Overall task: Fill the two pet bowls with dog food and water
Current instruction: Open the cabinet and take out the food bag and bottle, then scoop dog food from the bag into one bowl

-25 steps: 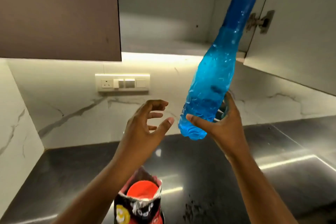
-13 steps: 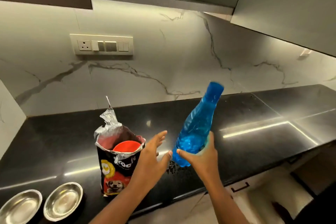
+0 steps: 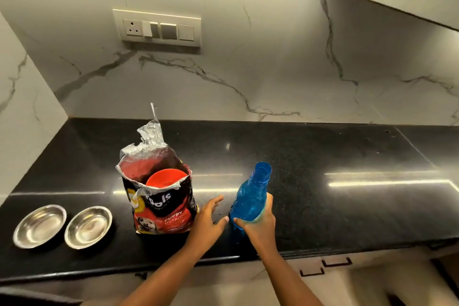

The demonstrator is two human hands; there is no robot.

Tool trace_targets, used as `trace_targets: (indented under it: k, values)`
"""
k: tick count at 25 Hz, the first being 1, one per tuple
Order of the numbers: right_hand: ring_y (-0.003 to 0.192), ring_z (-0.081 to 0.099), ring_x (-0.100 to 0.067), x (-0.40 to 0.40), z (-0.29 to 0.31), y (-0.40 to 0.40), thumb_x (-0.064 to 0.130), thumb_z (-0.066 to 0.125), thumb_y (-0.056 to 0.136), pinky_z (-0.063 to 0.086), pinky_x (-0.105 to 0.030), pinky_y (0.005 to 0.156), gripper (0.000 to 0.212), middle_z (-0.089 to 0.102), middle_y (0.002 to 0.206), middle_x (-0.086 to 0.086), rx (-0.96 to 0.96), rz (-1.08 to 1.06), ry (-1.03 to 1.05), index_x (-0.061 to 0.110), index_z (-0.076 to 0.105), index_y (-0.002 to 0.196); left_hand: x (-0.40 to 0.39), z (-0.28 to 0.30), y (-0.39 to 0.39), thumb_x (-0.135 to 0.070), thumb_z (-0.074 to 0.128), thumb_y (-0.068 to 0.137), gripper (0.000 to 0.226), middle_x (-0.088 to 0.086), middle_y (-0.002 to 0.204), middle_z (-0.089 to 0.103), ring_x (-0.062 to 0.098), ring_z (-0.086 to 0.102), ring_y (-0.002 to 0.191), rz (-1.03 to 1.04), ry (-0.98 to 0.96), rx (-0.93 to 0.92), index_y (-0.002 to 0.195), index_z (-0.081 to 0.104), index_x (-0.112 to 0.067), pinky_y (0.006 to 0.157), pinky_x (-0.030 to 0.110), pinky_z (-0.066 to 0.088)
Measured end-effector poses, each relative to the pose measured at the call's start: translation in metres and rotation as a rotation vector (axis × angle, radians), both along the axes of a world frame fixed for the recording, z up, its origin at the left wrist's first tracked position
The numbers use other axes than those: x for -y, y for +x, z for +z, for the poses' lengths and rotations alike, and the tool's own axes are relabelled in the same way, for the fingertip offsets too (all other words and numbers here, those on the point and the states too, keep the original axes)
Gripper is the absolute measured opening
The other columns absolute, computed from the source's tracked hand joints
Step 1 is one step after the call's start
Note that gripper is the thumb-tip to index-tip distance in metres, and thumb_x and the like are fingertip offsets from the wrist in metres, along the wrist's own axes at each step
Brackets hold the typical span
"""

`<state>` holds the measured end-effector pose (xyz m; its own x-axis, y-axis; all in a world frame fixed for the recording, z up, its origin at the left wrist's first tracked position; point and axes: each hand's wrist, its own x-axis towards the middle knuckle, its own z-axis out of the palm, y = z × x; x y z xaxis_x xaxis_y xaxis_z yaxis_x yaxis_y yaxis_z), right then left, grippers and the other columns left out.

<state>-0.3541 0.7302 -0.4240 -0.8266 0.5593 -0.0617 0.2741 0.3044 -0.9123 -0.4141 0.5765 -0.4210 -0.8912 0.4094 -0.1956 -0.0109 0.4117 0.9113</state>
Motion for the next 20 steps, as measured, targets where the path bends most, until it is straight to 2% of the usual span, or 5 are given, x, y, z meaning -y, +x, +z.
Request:
trace_targets:
  k: [4,10,14,17,20]
  values:
    - [0.104,0.061,0.007,-0.013,-0.017,-0.002,0.019,0.093,0.063,0.050,-0.008,0.082,0.093,0.062,0.115,0.013,0.019,0.046,0.006,0.034,0.035,0.134,-0.003,-0.009,-0.003,-0.018,0.070,0.086,0.057,-0.001,0.141,0.053,0.004,0.045,0.129,0.062,-0.018,0.007,0.137,0.049,-0.030,0.110,0.034,0.042]
    - [0.128,0.054,-0.019,-0.018,-0.040,0.018,0.017,0.093,0.066,0.046,-0.037,0.108,0.102,0.053,0.140,-0.003,0.165,0.040,0.030,0.019,0.033,0.149,-0.001,-0.013,0.002,-0.019,0.068,0.088,0.053,-0.005,0.139,0.054,0.004,0.045,0.131,0.130,-0.011,0.031,0.136,0.049,-0.031,0.106,0.024,0.035]
    - [0.109,0.060,-0.018,-0.017,-0.043,0.050,0.014,0.085,0.076,0.056,-0.047,0.095,0.061,0.059,0.119,-0.002,0.172,-0.025,0.020,0.027,0.048,0.123,0.022,-0.011,0.021,-0.022,0.069,0.088,0.051,-0.009,0.137,0.056,0.000,0.046,0.131,0.143,0.028,0.075,0.134,0.051,-0.037,0.108,0.029,0.040]
    - [0.099,0.066,-0.011,-0.009,-0.028,0.058,0.011,0.083,0.080,0.061,-0.040,0.088,0.038,0.066,0.102,0.003,0.154,0.113,-0.031,0.030,0.059,0.103,0.050,-0.012,0.044,-0.019,0.070,0.087,0.049,-0.012,0.131,0.060,-0.002,0.050,0.128,0.210,0.062,0.107,0.123,0.056,-0.050,0.099,0.026,0.048]
    - [0.088,0.070,-0.010,0.009,0.004,0.045,0.008,0.081,0.081,0.060,-0.025,0.082,0.027,0.071,0.088,0.002,0.056,0.268,-0.036,0.026,0.068,0.094,0.081,-0.007,0.055,-0.015,0.072,0.086,0.046,-0.010,0.125,0.064,-0.001,0.054,0.125,0.267,0.081,0.105,0.117,0.062,-0.048,0.085,0.018,0.053]
